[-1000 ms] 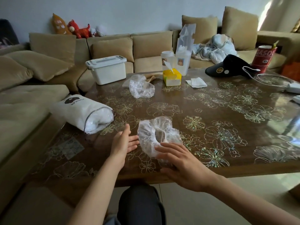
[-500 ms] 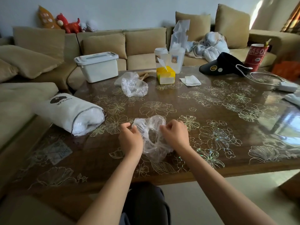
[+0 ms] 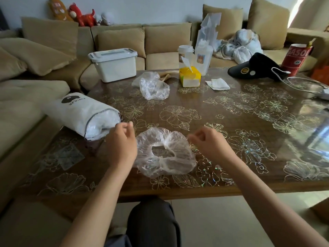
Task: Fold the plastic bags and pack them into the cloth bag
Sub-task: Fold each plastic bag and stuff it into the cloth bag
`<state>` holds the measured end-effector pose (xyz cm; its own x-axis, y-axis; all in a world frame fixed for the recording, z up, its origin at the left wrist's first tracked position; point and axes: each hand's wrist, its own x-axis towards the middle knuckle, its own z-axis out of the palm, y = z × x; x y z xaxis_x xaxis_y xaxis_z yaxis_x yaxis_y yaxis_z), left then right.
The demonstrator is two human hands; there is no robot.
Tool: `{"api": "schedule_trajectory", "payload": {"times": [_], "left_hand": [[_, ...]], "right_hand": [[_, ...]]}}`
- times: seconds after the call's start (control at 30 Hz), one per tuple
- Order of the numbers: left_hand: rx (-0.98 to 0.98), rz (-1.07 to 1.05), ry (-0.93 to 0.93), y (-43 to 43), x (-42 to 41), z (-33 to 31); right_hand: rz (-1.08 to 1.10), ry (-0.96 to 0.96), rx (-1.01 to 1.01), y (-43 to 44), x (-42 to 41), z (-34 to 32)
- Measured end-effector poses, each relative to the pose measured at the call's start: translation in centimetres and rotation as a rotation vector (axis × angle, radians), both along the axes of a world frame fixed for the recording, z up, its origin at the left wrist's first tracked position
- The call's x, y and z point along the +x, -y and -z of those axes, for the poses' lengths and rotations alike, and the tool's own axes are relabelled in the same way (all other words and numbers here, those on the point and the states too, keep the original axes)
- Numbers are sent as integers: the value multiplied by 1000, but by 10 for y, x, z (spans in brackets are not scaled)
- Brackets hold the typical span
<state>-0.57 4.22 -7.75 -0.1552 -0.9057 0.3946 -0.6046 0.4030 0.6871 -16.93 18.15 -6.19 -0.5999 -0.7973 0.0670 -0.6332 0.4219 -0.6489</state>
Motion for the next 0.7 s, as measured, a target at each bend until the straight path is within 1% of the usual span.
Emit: {"api": "schedule_trajectory", "payload": {"times": [0.03,0.07,0.17,0.23,0.33,0.4,0.5,0.6,0.63,0.7], "left_hand": [[-68,21,24,-8,-4,-5],[-96,99,79,-17,-10,-6],[-28,379,358,-31,-28,9],[33,485,513,-27,-30,21],[115,497,719,-18,-24,35],[118,467,817,-17,-21,36],[110,460,859,-17,-18,33],[110,504,863,-17,-16,33],[93,512,845,-17,-14,32],[2,506,736,-22,-10,26]], "right_hand": [[30,-21,-17,13,-3,-2],[40,-27,11,26,-4,-3],[38,-48,197,61,4,13],[104,-157,188,68,13,23],[123,-375,134,59,16,31],[139,-448,127,53,11,34],[166,-520,120,51,4,37],[217,-484,97,46,-6,36],[207,-465,93,44,-10,35],[147,-412,51,40,-15,29]]}}
